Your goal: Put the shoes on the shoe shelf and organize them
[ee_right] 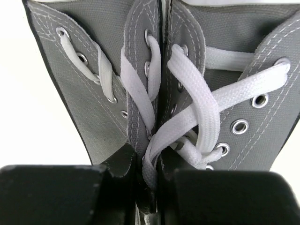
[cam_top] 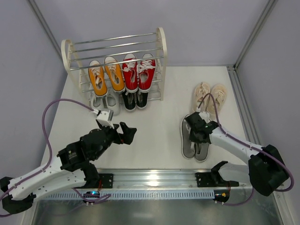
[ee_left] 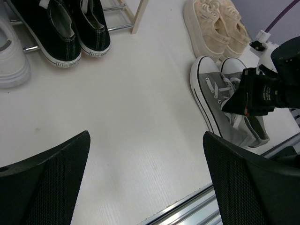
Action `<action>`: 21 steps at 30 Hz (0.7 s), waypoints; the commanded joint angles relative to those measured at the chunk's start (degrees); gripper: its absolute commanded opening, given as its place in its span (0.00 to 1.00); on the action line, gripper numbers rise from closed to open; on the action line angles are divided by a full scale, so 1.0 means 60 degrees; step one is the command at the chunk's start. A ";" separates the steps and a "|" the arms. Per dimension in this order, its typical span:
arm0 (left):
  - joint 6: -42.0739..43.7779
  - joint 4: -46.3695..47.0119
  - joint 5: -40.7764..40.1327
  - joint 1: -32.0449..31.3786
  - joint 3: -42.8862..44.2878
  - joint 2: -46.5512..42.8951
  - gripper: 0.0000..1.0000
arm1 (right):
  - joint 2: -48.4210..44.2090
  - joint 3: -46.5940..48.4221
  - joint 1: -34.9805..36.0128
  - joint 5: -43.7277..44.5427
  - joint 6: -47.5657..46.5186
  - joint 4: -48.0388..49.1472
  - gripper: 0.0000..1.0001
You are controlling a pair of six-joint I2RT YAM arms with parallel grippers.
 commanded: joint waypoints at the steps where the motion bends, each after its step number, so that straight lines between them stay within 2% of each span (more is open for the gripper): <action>1: -0.0050 -0.0498 -0.0356 0.0014 0.0410 0.0145 1.00 | 0.0892 0.0679 0.1577 -0.1165 0.0365 0.2020 0.04; 2: -0.0123 -0.0833 -0.0734 0.0014 0.0469 0.0174 1.00 | 0.1053 0.1004 0.2365 -0.1045 0.0423 0.1916 0.04; 5: -0.0430 -0.1536 -0.1409 0.0014 0.0718 0.0087 1.00 | 0.1464 0.2191 0.3524 -0.0766 0.0657 0.1915 0.04; 10: -0.0958 -0.2256 -0.1939 0.0014 0.0880 -0.0104 1.00 | 0.2400 0.3758 0.4393 -0.0430 0.1036 0.1974 0.04; 15: -0.1646 -0.3280 -0.2203 0.0014 0.1040 0.0027 0.99 | 0.3411 0.4651 0.4890 0.0273 0.1799 0.2355 0.04; 16: -0.1792 -0.3369 -0.2159 0.0014 0.1041 0.0071 0.99 | 0.3660 0.4872 0.4994 0.0391 0.1873 0.2456 0.11; 17: -0.1822 -0.3399 -0.2115 0.0014 0.1012 0.0101 0.98 | 0.4025 0.5121 0.5082 0.0494 0.1917 0.2486 0.31; 19: -0.1881 -0.3342 -0.1925 0.0014 0.0953 0.0319 0.98 | 0.4335 0.5941 0.5344 0.0539 0.1845 0.2399 0.48; 20: -0.1896 -0.3312 -0.1823 0.0014 0.0938 0.0437 0.98 | 0.4496 0.6161 0.5419 0.0510 0.1670 0.2370 0.62; 21: -0.1910 -0.3268 -0.1749 0.0014 0.0938 0.0554 0.98 | 0.4497 0.6352 0.5477 0.0393 0.1640 0.2311 0.64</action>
